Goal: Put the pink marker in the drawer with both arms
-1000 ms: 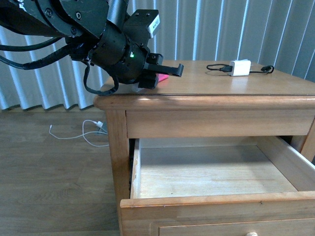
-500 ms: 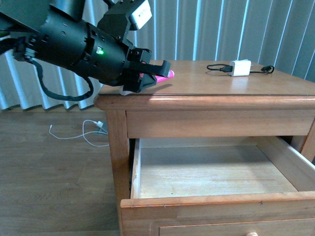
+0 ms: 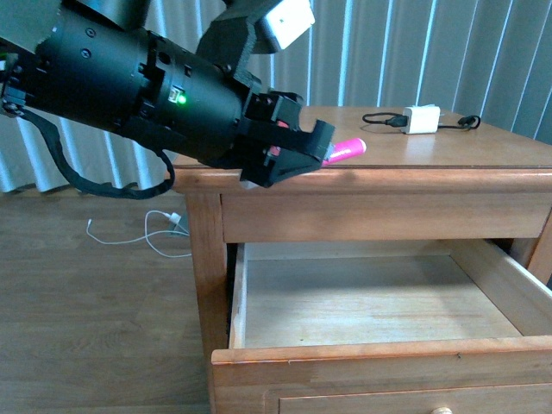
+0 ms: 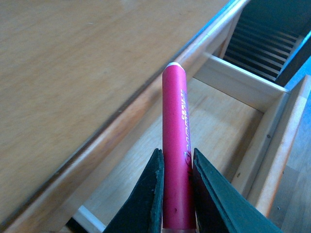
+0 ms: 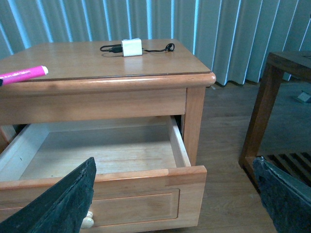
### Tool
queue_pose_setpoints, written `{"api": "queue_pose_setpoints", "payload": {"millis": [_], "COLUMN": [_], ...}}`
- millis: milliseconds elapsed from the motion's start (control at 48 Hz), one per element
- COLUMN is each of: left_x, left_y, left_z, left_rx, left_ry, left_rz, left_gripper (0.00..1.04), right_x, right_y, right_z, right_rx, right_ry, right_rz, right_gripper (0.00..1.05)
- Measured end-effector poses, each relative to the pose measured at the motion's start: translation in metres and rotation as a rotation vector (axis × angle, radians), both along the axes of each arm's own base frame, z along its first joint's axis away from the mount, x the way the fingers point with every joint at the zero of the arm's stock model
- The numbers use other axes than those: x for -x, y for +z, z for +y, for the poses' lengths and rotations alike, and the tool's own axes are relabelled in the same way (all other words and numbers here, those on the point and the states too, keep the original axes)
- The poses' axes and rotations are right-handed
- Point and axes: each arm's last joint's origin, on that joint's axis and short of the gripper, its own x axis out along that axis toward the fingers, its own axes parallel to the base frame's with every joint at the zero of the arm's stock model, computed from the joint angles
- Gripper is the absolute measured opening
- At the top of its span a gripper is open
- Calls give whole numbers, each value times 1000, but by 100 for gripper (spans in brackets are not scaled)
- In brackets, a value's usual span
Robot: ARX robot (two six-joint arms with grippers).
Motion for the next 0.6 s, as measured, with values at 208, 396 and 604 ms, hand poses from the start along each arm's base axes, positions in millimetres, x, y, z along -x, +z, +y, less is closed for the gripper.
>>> {"api": "queue_pose_setpoints", "payload": {"millis": [208,396,604], "left_x": [-7,-19,-24], "left_y": [-38,-67,-77], "left_z": [-23,-36,-43], "left_rx": [-85,-151,-202], "left_ry": [-46,-54,-46], "left_rz": [67,110,87], "left_gripper": [15,15,36], "right_x": [0,0,0], "right_y": [0,0,0], "right_z": [0,0,0], "right_rx": [0,0,0], "right_ry": [0,0,0], "right_rz": [0,0,0], "right_gripper": [96,96,96]}}
